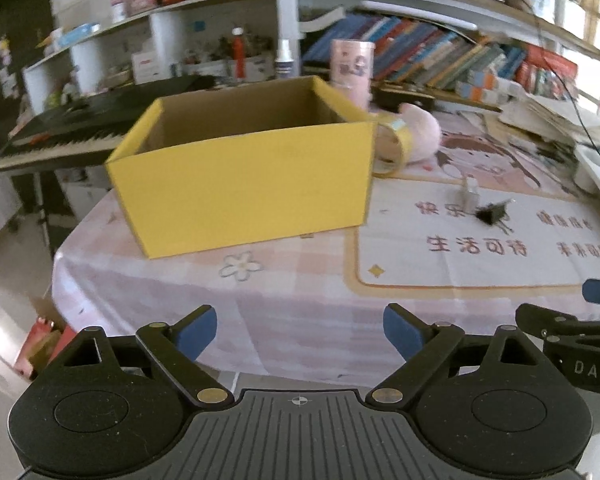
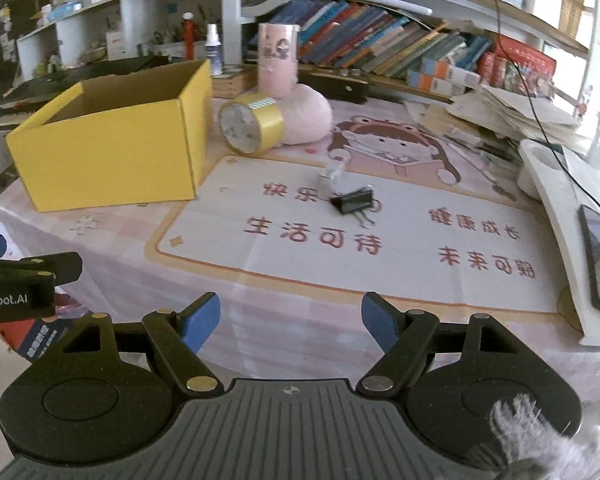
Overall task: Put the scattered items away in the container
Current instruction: 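Withdraw both tools from the box toward the mat, then approach the small white box and black binder clip on the mat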
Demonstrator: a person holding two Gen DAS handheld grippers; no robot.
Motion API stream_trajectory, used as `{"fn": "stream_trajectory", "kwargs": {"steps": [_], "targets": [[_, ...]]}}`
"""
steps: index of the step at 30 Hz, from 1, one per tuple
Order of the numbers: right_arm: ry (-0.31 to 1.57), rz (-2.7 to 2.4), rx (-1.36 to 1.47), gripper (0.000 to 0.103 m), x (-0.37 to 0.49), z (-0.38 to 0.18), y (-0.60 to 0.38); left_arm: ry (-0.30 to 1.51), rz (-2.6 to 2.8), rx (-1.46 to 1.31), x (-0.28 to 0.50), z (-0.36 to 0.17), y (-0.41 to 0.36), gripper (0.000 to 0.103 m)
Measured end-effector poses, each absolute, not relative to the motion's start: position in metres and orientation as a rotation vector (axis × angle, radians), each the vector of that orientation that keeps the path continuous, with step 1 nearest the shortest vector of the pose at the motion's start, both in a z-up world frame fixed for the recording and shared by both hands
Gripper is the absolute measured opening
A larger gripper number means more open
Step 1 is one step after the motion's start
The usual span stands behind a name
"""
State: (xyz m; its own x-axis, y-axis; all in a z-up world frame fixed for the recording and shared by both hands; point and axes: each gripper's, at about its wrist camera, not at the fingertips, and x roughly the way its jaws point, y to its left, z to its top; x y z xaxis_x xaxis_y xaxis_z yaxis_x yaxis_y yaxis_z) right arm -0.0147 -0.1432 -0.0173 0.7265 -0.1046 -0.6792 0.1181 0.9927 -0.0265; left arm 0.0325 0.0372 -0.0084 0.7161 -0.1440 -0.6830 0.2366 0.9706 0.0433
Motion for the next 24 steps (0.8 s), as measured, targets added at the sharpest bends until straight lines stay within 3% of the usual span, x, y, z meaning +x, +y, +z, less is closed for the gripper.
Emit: {"fn": "stream_trajectory", "kwargs": {"steps": [24], "targets": [[0.786,-0.128,0.021,0.074,0.027,-0.020,-0.213,0.771,-0.287,0.172,0.070,-0.013,-0.039,0.093]]}}
